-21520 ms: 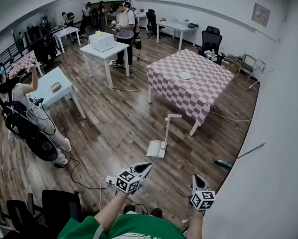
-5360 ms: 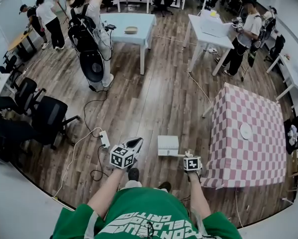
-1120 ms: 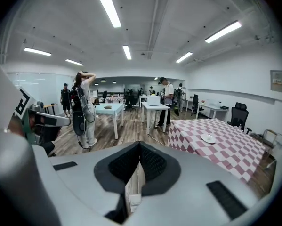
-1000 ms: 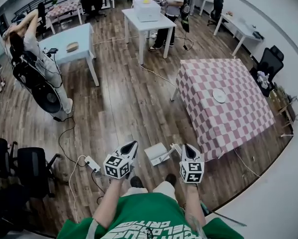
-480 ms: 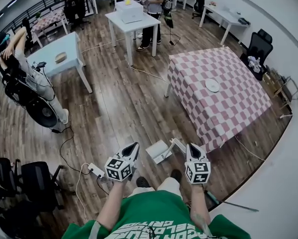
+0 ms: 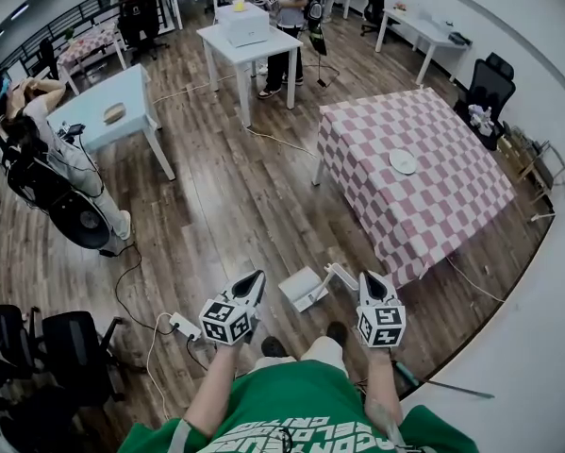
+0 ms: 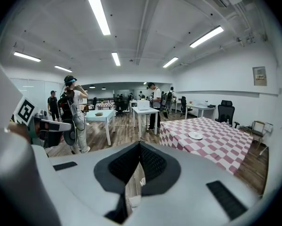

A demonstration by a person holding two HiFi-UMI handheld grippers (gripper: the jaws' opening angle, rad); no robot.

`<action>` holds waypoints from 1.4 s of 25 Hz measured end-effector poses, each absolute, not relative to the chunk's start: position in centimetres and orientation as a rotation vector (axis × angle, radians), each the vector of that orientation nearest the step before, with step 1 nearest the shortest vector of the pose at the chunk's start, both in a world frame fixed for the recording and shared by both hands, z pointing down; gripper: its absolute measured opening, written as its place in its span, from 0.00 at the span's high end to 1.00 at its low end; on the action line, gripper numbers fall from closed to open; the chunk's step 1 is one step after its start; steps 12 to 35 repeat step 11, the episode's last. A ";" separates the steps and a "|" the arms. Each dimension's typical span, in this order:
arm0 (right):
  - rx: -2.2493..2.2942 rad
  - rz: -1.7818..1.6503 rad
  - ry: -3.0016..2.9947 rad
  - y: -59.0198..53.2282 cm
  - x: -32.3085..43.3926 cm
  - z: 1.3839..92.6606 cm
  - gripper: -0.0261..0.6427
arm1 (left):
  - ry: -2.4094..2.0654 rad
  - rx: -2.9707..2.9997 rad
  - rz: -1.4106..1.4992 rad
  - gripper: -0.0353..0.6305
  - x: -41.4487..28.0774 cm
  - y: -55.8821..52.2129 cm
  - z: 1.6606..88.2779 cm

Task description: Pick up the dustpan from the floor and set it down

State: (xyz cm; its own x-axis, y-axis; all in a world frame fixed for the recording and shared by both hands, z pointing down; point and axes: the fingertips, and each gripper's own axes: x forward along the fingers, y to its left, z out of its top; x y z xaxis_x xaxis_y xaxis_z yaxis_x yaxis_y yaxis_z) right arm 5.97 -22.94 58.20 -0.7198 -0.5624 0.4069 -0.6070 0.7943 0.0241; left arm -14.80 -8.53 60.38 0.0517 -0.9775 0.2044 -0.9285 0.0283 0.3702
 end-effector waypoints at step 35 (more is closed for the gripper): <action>0.927 0.119 -2.608 -25.8 5.8 57.2 0.95 | -1.925 1.961 -0.165 0.94 -16.4 -10.2 59.8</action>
